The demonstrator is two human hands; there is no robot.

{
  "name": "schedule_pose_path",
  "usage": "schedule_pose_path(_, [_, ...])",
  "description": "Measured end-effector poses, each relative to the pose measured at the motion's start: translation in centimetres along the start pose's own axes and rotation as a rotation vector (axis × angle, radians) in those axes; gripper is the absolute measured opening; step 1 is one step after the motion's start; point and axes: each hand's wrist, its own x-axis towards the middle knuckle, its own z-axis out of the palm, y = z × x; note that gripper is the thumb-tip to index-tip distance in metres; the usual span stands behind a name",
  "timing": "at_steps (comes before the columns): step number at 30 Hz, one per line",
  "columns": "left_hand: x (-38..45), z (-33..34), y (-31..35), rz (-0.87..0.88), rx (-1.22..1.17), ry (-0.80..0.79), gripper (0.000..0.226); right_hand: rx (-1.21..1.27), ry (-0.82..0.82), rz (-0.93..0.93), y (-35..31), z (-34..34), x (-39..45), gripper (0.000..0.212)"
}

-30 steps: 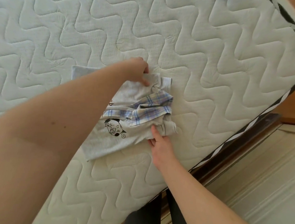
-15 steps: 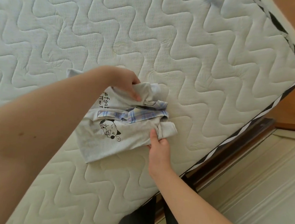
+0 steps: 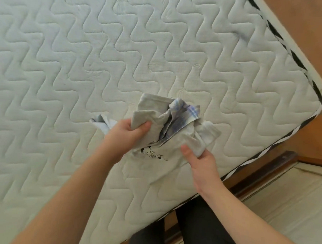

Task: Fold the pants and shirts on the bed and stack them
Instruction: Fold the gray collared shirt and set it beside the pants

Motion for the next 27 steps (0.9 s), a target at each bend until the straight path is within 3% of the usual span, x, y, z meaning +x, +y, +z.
schedule_pose_path(6, [-11.6,-2.6,0.3,-0.027,-0.322,0.157,0.034,-0.213,-0.051,-0.149,-5.8,0.7,-5.4,0.019])
schedule_pose_path(11, [-17.7,-6.8,3.1,-0.031,-0.578,0.137,0.029,-0.417,-0.069,-0.295,-12.3,1.4,-10.5,0.034])
schedule_pose_path(14, [-21.1,-7.8,4.9,0.002,-0.701,0.153,0.027,-0.411,-0.09,-0.331,-15.4,2.2,-13.6,0.026])
schedule_pose_path(18, [-24.8,-7.9,5.9,0.051,-0.724,0.19,0.024,-0.36,-0.099,-0.329,-17.3,3.0,-17.9,0.025])
schedule_pose_path(22, [-27.4,-8.5,6.8,0.077,-0.671,0.196,0.023,-0.278,-0.004,-0.297,-18.0,2.0,-21.8,0.037])
schedule_pose_path(27, [-29.5,-9.6,8.3,0.1,-0.608,0.083,0.027,-0.214,0.052,-0.305,-19.1,0.0,-26.4,0.03])
